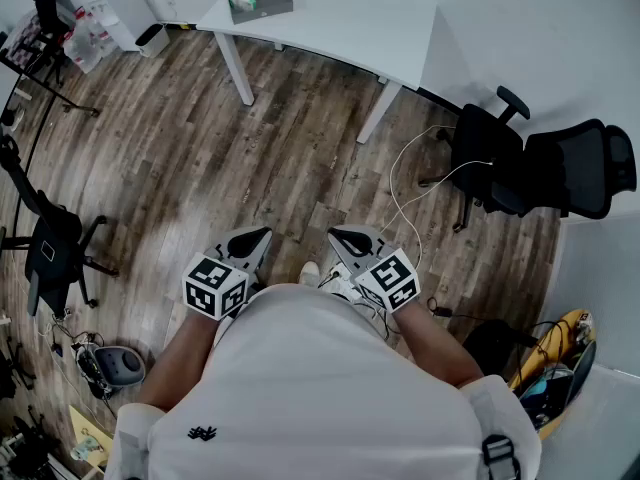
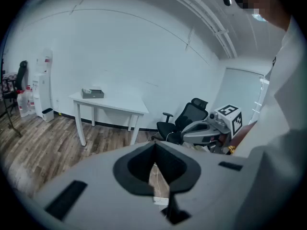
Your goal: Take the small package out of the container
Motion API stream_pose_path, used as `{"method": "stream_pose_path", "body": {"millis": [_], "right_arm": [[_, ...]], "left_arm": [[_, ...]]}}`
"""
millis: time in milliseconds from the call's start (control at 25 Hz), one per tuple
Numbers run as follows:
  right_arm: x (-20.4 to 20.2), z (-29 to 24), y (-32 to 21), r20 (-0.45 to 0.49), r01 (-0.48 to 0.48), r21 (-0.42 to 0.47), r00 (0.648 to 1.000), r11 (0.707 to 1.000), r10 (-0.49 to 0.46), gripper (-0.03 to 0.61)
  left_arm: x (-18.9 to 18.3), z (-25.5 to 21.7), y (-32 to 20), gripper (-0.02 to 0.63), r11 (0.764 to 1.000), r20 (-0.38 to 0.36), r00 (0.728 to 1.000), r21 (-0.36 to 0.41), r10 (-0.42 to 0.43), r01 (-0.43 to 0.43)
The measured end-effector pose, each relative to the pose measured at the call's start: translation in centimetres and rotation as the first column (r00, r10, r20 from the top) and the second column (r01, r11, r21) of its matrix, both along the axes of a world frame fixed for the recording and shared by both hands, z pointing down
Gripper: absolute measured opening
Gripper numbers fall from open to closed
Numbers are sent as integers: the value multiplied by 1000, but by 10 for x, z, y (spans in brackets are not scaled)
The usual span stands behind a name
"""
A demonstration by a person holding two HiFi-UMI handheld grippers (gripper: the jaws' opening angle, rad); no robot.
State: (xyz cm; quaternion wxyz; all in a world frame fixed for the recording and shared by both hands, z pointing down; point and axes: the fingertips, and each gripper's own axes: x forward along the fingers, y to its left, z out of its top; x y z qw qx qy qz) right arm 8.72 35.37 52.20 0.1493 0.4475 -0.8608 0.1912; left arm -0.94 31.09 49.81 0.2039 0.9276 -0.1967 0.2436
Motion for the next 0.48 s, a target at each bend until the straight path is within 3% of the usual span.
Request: {"method": "stream_pose_path", "body": {"millis": [480], "right_arm": [[4,9,-19,24,30,-21,999,999,-29,6]], "left_arm": [[0,-5,-24,8,999,24,999,3,-47,47]]}}
